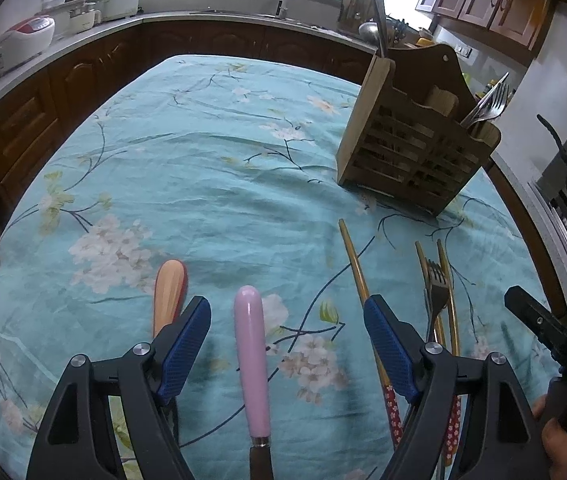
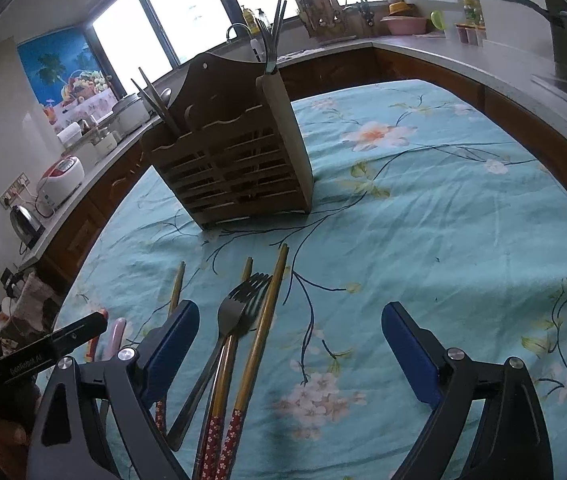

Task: Organize utensils
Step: 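Grasp a wooden chopstick with the left tool while the right tool grasps another wooden chopstick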

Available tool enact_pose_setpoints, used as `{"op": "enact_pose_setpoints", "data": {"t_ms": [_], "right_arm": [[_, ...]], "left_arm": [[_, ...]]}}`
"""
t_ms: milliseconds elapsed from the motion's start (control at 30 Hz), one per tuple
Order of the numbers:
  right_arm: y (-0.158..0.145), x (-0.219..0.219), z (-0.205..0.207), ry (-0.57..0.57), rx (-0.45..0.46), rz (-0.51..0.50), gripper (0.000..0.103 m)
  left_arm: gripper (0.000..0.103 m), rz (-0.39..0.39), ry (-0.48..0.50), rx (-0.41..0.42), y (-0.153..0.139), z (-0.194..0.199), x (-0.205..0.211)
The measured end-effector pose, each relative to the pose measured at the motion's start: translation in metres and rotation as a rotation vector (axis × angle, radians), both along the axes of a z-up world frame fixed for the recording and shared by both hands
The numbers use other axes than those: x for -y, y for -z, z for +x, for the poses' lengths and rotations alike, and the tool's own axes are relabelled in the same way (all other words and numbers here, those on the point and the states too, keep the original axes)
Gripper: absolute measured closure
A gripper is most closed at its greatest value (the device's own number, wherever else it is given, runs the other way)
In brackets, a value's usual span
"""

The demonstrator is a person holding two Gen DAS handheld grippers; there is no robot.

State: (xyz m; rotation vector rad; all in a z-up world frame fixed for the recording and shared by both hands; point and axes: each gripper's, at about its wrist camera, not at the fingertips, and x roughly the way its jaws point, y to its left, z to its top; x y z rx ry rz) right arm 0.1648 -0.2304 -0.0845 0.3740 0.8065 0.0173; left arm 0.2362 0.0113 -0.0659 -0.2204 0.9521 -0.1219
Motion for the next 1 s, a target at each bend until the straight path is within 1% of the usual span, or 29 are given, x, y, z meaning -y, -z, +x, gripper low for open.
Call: {"op": "enact_pose_setpoints", "data": {"t_ms": [267, 333, 400, 433, 500, 600, 733, 767, 833, 900, 967, 1000], "right_arm": [[0.002, -0.003, 0.011, -0.013, 0.001, -0.031, 0.010], [0.002, -0.004, 0.017, -0.019, -0.002, -0.040, 0.015], [0.004, -0.005, 0.024, -0.026, -0.013, -0.049, 0.025], [0.005, -0.005, 0.029, -0.030, -0.021, -0.048, 0.028], [0.010, -0.005, 0.039, -0.040, -0.039, -0.046, 0.038], [0.016, -0.006, 0.052, -0.054, -0.065, -0.045, 0.048], [0.025, -0.012, 0.068, -0.079, -0.100, -0.047, 0.054], [0.027, -0.014, 0.073, -0.088, -0.108, -0.049, 0.057], [0.029, -0.015, 0.079, -0.095, -0.124, -0.059, 0.062], [0.032, -0.015, 0.085, -0.098, -0.147, -0.068, 0.070], [0.035, -0.015, 0.090, -0.101, -0.165, -0.080, 0.072], [0.035, -0.016, 0.091, -0.105, -0.166, -0.087, 0.073]], "left_arm": [[0.024, 0.020, 0.024, -0.017, 0.006, 0.017, 0.012], [0.024, 0.029, 0.030, -0.018, 0.006, 0.023, 0.015], [0.024, 0.037, 0.034, -0.017, 0.007, 0.029, 0.019], [0.024, 0.040, 0.035, -0.017, 0.008, 0.033, 0.020], [0.024, 0.038, 0.034, -0.018, 0.009, 0.041, 0.022], [0.025, 0.047, 0.046, -0.025, 0.012, 0.055, 0.027], [0.026, 0.062, 0.080, -0.028, 0.015, 0.072, 0.037], [0.026, 0.067, 0.088, -0.030, 0.016, 0.076, 0.040], [0.030, 0.080, 0.102, -0.038, 0.019, 0.085, 0.046], [0.034, 0.083, 0.120, -0.051, 0.024, 0.093, 0.052], [0.042, 0.087, 0.130, -0.067, 0.029, 0.100, 0.055], [0.050, 0.091, 0.139, -0.080, 0.034, 0.104, 0.058]]}}
